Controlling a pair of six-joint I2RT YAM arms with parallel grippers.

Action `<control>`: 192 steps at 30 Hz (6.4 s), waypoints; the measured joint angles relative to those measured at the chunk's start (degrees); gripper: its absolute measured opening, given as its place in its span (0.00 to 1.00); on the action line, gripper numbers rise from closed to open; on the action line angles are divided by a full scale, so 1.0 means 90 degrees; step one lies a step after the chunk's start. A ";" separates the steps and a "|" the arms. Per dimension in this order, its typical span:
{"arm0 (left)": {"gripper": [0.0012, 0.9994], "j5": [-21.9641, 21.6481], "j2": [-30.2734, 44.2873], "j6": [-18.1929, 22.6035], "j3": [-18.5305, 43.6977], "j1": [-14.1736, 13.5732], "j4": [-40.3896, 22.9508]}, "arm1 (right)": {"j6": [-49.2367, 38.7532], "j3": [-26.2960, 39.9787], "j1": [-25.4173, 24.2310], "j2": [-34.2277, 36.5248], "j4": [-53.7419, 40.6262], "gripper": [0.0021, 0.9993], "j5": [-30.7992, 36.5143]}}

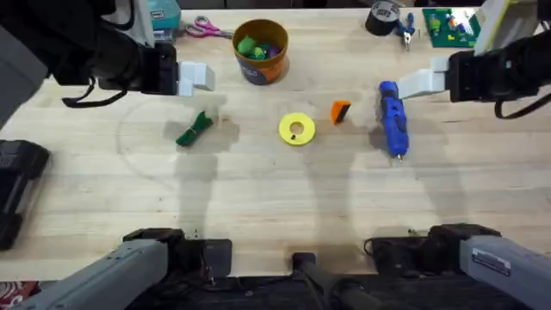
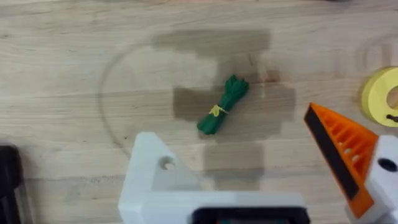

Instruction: Pick up the gripper from the table and insert it into the empty holder that is missing its gripper. Then pick up a screw, insert it into the mounting hole, and use the screwdriver to tighten it. Finally, clean up the table by picking up the vegetable and placing it into the bucket.

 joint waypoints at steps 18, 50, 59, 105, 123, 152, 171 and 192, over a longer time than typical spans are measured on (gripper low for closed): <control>0.99 0.0168 0.1073 0.4089 0.0046 0.0176 -0.0997 | 0.0000 0.0002 0.0000 0.0000 0.0192 1.00 0.0002; 0.81 0.0452 0.3339 0.4454 0.0044 0.1054 0.0291 | 0.0000 0.0005 0.0000 0.0000 0.0168 1.00 0.0002; 0.00 0.0673 0.3339 0.4497 0.0044 0.1052 0.0293 | 0.0000 0.0005 0.0000 0.0000 0.0165 1.00 0.0002; 0.00 0.1250 0.0280 0.2850 0.3058 0.0996 -0.2008 | 0.0000 0.0007 0.0000 0.0000 0.0146 1.00 0.0002; 0.99 0.1188 0.0214 0.2744 0.3058 0.0996 -0.1986 | 0.0000 0.0007 0.0000 0.0000 0.0143 1.00 0.0002; 0.99 0.1678 0.0214 0.0309 0.3058 0.0998 -0.0293 | 0.0000 0.0015 0.0000 0.0000 -0.1948 1.00 0.0001; 0.99 0.1518 -0.0009 0.0272 0.2579 0.0852 0.0374 | 0.0000 0.0015 0.0000 0.0000 -0.2878 1.00 0.0000; 0.99 0.2221 -0.4609 0.0206 -0.3660 0.0784 0.4410 | -0.0002 0.0017 0.0000 0.0000 -0.2878 1.00 0.0000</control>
